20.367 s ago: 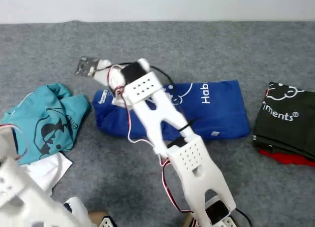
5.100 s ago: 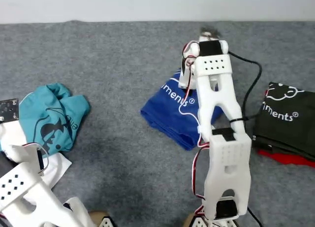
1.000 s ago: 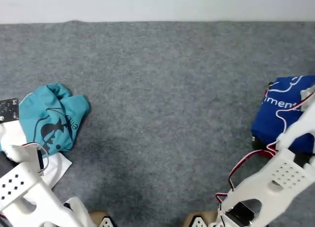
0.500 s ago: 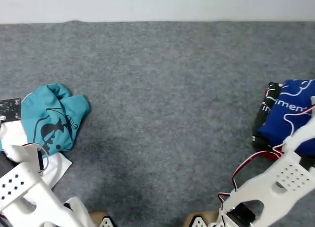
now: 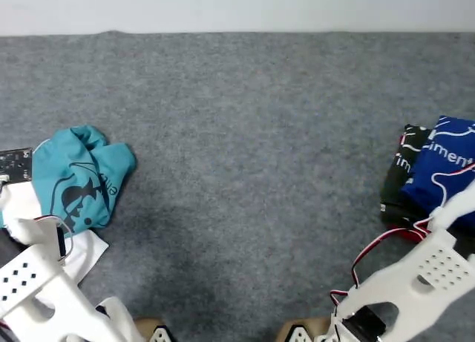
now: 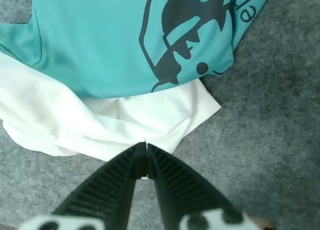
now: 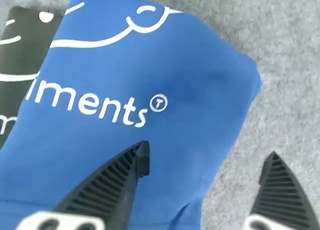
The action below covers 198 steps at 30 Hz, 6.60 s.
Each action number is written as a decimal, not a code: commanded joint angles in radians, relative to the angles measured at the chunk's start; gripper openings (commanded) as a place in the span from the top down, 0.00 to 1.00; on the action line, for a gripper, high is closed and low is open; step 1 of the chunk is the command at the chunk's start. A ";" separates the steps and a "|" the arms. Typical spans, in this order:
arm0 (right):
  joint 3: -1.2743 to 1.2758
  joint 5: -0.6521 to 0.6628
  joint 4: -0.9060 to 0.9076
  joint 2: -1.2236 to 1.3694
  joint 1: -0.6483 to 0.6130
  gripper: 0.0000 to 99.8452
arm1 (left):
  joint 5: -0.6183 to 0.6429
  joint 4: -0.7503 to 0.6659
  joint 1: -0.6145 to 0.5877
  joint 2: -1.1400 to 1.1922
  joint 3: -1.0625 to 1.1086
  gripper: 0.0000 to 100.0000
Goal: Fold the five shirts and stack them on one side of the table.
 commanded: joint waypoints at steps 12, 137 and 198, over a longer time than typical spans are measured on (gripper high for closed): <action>-0.002 -0.017 0.275 -0.117 -0.229 0.96 | -0.009 -0.018 0.005 -0.011 -0.002 0.99; 0.049 0.058 0.381 -0.008 -0.234 0.73 | -0.008 -0.060 0.005 -0.009 0.047 0.99; -0.074 -0.127 -0.209 0.214 -0.251 0.98 | -0.008 -0.060 0.005 -0.015 0.094 0.99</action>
